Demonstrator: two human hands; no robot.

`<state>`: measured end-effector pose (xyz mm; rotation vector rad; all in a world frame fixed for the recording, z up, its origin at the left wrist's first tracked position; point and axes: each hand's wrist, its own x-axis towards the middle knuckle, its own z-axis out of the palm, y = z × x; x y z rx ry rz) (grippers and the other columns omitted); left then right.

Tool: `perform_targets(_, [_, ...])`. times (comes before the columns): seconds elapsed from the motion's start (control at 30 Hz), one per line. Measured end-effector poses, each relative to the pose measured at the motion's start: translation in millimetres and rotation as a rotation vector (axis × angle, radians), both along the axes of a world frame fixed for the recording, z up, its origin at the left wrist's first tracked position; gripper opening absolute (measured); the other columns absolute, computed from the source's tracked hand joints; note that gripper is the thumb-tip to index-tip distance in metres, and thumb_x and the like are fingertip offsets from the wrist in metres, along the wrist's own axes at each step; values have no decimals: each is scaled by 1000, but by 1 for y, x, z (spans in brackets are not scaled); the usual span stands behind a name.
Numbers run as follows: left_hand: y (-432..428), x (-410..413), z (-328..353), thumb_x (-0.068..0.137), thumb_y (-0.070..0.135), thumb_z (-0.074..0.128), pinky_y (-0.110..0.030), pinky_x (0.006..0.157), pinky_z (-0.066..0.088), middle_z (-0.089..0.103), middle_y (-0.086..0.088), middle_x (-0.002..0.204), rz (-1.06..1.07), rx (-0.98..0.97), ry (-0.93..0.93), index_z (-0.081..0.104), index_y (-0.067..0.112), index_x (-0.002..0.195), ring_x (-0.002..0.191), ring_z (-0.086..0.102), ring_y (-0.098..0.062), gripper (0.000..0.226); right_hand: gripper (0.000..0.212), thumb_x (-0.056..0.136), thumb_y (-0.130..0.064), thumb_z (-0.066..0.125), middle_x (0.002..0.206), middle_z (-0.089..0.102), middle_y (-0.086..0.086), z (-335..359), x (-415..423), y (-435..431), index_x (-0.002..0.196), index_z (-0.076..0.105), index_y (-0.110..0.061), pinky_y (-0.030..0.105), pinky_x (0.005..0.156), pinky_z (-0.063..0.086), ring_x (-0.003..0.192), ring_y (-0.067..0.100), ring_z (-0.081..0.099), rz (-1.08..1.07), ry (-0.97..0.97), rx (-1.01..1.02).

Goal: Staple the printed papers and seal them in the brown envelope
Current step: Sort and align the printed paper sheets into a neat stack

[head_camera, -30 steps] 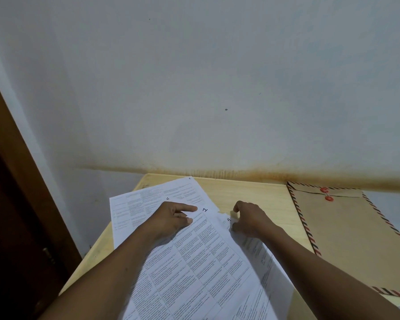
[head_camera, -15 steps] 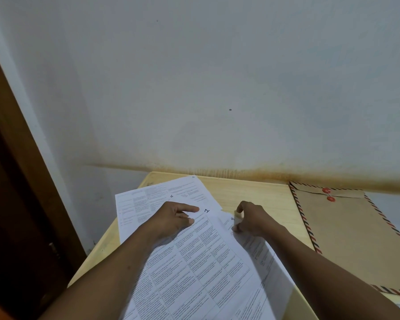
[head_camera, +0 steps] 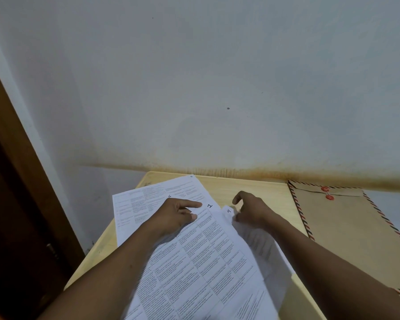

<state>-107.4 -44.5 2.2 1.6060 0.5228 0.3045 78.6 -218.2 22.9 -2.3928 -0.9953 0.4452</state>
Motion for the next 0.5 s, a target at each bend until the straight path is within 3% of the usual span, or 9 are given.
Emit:
perform_targets(0.13, [-7,2,5,92,-6,69,-9,76,49,42,-9,73,6,27,-40,75,11,120,72,50,-16,33,31,80,-5,73,97,61,5,8,5,-5,105,62,-19,29,69,48,78,17,56,-22,185,277])
perform_targets(0.23, [-10,5,11,93,-4,70,-8,72,47,48,-5,64,36,83,-34,77,15,117,66,56,-7,32,24,83,9,63,87,64,5,12,1,-6,99,65,-10,28,67,49,70,17,56,-5,339,433])
perform_targets(0.33, [-13,10,14,93,-8,67,-10,68,48,48,7,55,62,19,-63,76,12,116,53,56,0,32,22,85,11,60,79,63,3,14,-1,-5,91,68,-9,29,66,49,70,16,56,1,370,561])
perform_targets(0.5, [-17,18,18,92,2,73,-15,86,49,57,8,63,135,94,-72,77,22,118,87,62,-6,33,24,89,6,56,82,65,-1,18,0,-5,89,70,-14,24,68,48,72,13,58,-33,261,678])
